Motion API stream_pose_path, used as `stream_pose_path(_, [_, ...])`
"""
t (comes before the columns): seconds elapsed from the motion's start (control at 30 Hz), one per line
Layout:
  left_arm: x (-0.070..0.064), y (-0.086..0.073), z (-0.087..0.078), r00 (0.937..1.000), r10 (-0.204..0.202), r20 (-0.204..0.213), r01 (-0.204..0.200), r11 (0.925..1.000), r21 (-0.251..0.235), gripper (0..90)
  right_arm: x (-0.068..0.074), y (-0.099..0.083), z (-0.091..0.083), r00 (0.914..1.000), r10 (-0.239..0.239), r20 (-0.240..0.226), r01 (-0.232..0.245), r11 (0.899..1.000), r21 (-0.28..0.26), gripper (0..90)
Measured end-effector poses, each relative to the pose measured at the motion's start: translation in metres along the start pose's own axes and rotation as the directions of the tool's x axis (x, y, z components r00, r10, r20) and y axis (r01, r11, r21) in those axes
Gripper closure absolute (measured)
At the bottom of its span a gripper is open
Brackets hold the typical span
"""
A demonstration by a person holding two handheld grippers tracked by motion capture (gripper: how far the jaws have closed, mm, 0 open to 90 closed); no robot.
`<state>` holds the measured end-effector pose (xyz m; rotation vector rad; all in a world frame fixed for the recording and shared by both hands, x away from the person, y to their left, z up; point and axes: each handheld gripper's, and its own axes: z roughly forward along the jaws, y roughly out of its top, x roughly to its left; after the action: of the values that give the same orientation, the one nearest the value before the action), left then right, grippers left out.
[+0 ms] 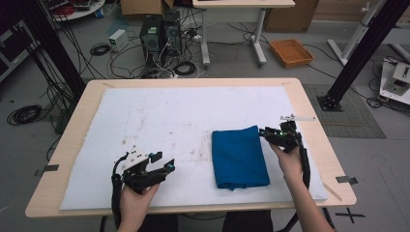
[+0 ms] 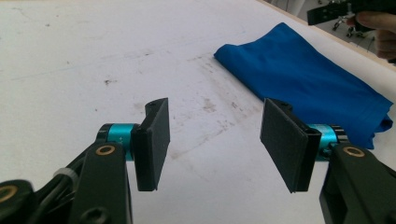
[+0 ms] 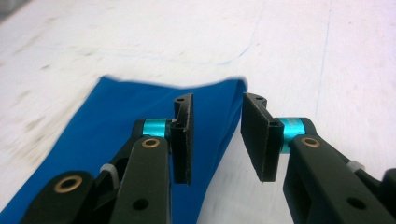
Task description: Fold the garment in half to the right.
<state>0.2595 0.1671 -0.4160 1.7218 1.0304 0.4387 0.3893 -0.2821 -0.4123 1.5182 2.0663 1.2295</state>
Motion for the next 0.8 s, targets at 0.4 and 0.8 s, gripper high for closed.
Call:
stream_pose_path(0.4, [0.014, -0.002, 0.001, 0.9996, -0.017, -0.025, 0.017, 0.9999, -0.001, 41.1, -0.005, 0.011, 0.049, 0.9970, -0.025, 0.074, 0.023, 0.999, 0.028, 90.0])
stream_pose_path(0.8, [0.020, -0.002, 0.000, 0.9990, -0.031, -0.033, 0.031, 0.9995, -0.005, 41.1, -0.007, 0.007, 0.042, 0.9987, 0.048, 0.020, -0.047, 0.998, -0.042, 72.4])
